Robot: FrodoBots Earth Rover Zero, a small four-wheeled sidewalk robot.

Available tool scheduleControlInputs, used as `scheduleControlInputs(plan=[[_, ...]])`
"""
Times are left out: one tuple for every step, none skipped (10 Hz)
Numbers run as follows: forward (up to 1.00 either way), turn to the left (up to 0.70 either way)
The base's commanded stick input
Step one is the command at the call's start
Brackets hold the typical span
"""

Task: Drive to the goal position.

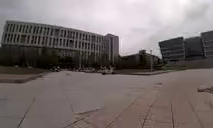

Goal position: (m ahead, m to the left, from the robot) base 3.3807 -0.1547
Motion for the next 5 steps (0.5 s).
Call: scheduleControlInputs(plan=[[0.7, 0.0], [0.7, 0.0], [0.7, 0.0], [0.7, 0.0], [0.7, 0.0]])
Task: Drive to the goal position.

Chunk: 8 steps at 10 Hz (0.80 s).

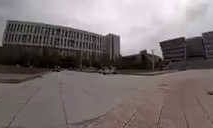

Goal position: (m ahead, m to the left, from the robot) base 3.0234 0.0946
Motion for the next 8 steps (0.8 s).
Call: scheduleControlInputs(plan=[[0.7, 0.0], [0.7, 0.0], [0.7, 0.0], [0.7, 0.0], [0.7, 0.0], [0.7, 0.0], [0.7, 0.0], [0.7, 0.16]])
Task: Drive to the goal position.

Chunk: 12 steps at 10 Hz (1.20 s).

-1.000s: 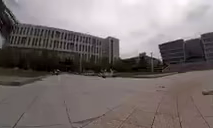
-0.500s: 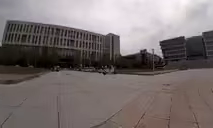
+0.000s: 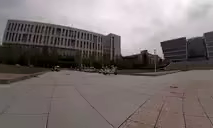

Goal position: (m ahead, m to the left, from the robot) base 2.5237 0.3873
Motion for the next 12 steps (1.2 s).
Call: scheduleControlInputs(plan=[[0.7, 0.27], [0.7, 0.31], [0.7, 0.35], [0.7, 0.35], [0.7, 0.26], [0.7, 0.1], [0.7, 0.0], [0.7, 0.0], [0.7, 0.0], [0.7, 0.0], [0.7, 0.0], [0.7, 0.0]])
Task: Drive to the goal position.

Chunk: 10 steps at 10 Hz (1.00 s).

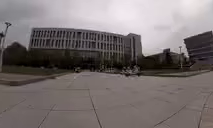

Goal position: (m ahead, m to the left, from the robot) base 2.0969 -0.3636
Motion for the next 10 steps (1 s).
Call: scheduleControlInputs(plan=[[0.7, 0.0], [0.7, 0.0], [0.7, 0.0], [0.7, 0.0], [0.7, 0.0], [0.7, 0.0], [0.7, 0.0], [0.7, 0.0], [0.7, 0.0], [0.7, 0.0]])
